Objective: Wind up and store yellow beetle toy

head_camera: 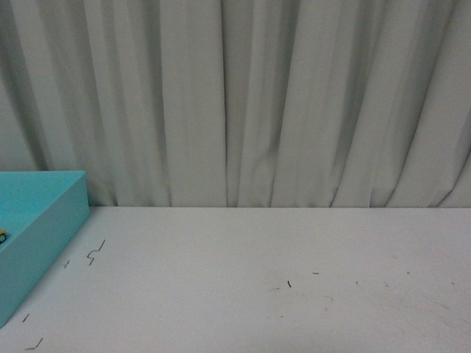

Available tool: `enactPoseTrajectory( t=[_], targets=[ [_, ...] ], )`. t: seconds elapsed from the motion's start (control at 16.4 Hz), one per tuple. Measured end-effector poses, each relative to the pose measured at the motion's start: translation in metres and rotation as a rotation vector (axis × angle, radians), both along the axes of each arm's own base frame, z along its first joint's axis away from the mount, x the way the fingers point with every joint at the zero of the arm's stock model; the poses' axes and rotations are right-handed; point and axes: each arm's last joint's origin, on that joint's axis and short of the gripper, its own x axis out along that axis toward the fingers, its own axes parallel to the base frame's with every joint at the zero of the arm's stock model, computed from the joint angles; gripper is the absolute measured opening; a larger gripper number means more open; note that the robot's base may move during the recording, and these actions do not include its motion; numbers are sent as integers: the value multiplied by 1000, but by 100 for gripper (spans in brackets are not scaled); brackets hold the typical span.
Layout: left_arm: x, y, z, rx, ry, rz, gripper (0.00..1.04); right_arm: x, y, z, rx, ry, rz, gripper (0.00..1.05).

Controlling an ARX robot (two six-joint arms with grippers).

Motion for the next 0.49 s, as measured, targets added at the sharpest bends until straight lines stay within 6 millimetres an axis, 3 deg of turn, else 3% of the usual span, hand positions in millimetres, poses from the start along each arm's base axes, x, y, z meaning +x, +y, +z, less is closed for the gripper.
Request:
enactPoseTrajectory(
  t=[0.49],
  targets=[
    [0, 0, 0, 0, 0, 0, 98, 0, 0, 0, 0, -1, 0, 98]
  ],
)
